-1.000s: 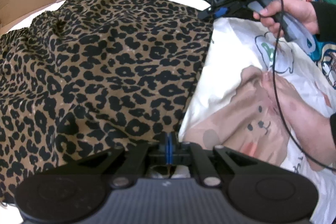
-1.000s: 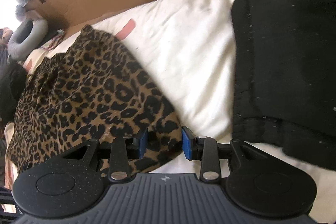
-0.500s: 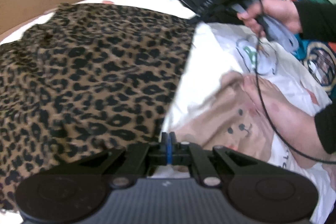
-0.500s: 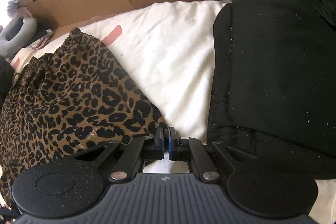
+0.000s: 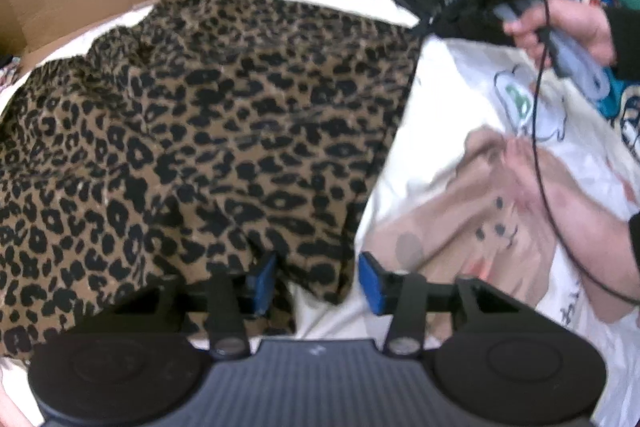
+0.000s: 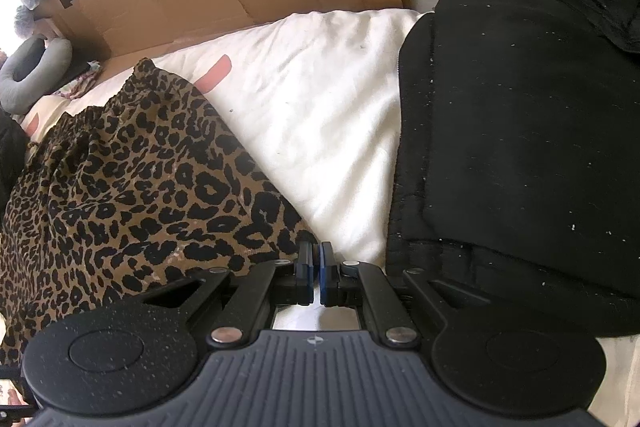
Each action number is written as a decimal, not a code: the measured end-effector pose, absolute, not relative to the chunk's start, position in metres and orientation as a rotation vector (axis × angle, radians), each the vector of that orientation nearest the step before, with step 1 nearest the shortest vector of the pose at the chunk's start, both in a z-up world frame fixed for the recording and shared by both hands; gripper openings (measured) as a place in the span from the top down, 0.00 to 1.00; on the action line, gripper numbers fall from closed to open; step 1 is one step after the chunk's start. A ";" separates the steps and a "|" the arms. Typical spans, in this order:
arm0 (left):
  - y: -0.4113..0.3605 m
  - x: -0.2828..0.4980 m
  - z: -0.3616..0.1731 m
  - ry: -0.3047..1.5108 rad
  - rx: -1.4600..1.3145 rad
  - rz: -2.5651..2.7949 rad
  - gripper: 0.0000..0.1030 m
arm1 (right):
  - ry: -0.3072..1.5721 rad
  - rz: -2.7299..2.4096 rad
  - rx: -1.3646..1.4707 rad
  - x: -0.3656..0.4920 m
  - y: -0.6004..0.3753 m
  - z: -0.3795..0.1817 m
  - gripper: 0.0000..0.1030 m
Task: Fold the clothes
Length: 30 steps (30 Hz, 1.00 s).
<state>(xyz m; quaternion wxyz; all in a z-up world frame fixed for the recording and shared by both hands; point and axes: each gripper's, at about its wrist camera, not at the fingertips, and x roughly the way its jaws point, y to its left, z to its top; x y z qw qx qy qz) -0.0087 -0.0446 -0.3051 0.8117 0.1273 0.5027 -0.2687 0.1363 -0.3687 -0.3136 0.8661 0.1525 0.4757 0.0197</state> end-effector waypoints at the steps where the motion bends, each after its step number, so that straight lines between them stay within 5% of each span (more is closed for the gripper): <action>1: -0.043 -0.009 -0.307 1.085 0.261 -0.568 0.73 | 0.996 0.038 0.315 0.136 -0.368 -0.313 1.00; 5: -0.041 -0.009 -0.313 1.104 0.248 -0.569 0.96 | 0.999 0.030 0.302 0.137 -0.367 -0.313 1.00; 20: -0.025 -0.012 -0.288 1.103 0.157 -0.628 0.98 | 0.941 -0.019 0.285 0.132 -0.368 -0.274 1.00; 30: -0.020 -0.012 -0.317 1.158 0.185 -0.623 0.97 | 1.018 -0.032 0.264 0.140 -0.364 -0.312 1.00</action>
